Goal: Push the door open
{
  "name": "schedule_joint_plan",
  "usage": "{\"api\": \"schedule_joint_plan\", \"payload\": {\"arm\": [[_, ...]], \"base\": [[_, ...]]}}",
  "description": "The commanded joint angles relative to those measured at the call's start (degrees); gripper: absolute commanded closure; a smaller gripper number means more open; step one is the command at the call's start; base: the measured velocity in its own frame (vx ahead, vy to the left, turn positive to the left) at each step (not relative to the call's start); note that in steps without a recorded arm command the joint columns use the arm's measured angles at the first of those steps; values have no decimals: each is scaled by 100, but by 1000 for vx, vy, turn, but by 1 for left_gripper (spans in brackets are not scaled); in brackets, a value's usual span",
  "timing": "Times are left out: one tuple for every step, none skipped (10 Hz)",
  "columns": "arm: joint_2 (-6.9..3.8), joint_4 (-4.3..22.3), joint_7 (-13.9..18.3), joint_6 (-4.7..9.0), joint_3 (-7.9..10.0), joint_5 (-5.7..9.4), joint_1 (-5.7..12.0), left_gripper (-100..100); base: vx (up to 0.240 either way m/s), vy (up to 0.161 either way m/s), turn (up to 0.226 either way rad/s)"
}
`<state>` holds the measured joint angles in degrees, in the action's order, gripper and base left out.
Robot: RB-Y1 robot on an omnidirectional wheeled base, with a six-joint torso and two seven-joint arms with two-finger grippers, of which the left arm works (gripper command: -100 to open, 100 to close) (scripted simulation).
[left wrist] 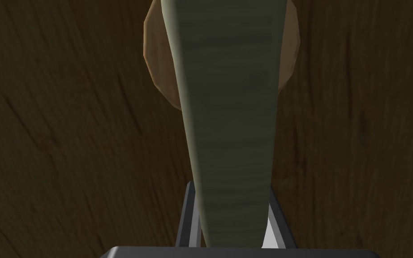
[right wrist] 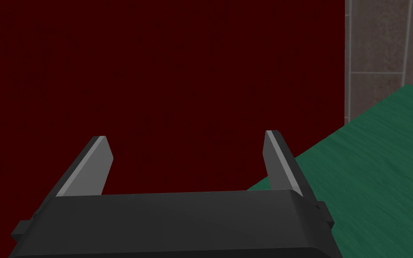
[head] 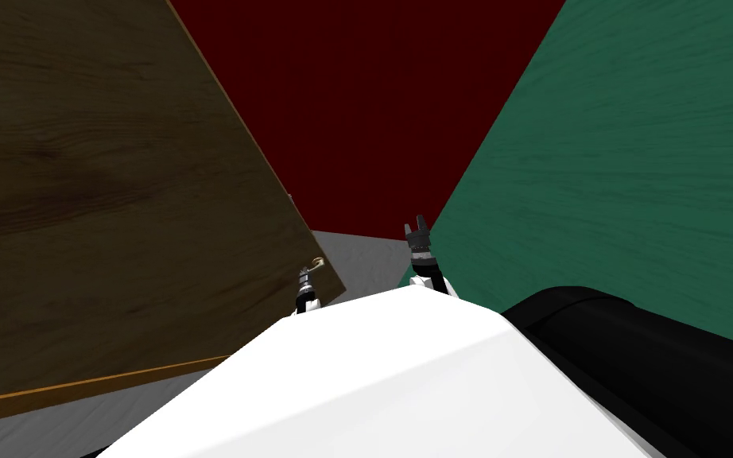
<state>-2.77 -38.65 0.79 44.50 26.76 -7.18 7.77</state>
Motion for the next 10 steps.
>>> {"api": "schedule_joint_plan", "payload": {"arm": [[-85, -77, -68, 7, 162, 76, 21, 100], [-85, -77, -68, 7, 162, 76, 21, 100], [-54, -94, -135, 5, 270, 130, 23, 100], [-54, -94, -135, 5, 270, 130, 23, 100], [-54, -94, -135, 5, 270, 130, 23, 100], [9, -116, -223, 2, 409, 199, 26, 100], [29, -121, -243, 2, 443, 216, 26, 100], [73, -131, -284, 1, 508, 249, 28, 100], [120, -141, -323, 0, 571, 280, 29, 100], [120, -141, -323, 0, 571, 280, 29, 100]], "base": [[167, -20, 69], [129, -5, 31], [151, 6, 79], [129, -3, 34], [54, -2, -8], [131, -16, 73], [192, -51, 97], [201, -42, 109], [198, 0, 59], [130, -1, 17]]}}
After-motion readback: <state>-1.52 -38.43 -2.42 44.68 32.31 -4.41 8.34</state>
